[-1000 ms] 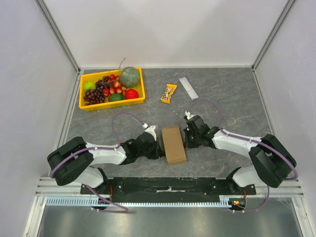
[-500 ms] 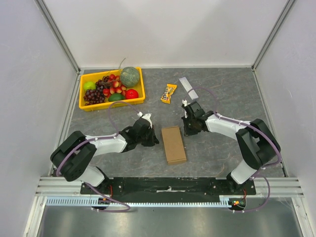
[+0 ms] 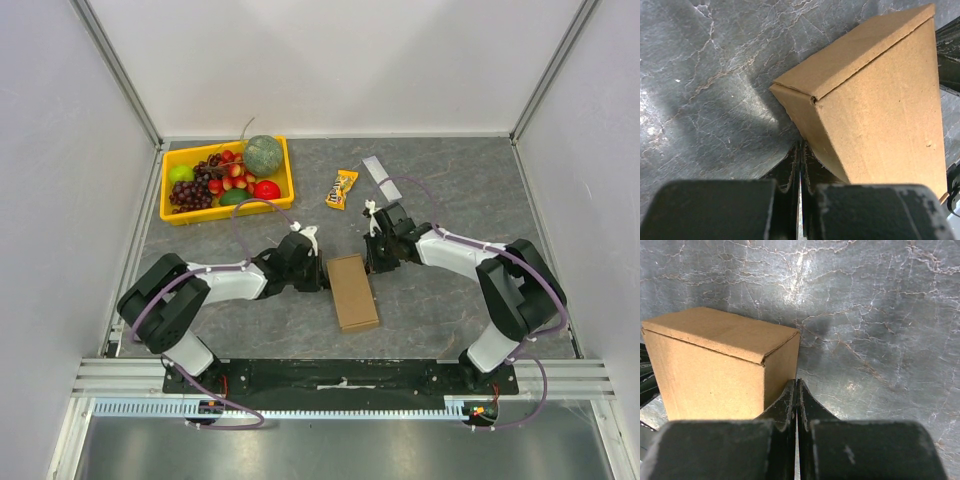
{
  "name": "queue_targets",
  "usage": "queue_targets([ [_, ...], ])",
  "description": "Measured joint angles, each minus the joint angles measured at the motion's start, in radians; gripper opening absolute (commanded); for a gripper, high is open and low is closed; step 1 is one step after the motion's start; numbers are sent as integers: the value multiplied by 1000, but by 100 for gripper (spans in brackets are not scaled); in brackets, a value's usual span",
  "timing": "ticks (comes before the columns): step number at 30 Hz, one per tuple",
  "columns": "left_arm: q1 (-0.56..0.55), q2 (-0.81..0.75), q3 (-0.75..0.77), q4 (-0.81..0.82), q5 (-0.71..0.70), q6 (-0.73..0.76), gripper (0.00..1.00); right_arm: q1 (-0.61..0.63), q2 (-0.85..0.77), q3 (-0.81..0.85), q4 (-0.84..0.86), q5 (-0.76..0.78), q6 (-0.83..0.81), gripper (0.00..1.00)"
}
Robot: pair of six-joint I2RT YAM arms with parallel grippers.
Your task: Fold the paper box
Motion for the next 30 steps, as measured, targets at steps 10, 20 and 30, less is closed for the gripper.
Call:
queue_targets([
  [10, 21, -159, 3, -215, -164, 2, 71, -6, -192, -1, -177, 373, 32, 28],
  [20, 38, -676, -89, -441, -293, 2, 75, -18, -674, -72, -295, 498, 40, 59],
  [30, 38, -1157, -239, -557, -370, 0, 86, -18, -1040, -251, -295, 573, 116, 97],
])
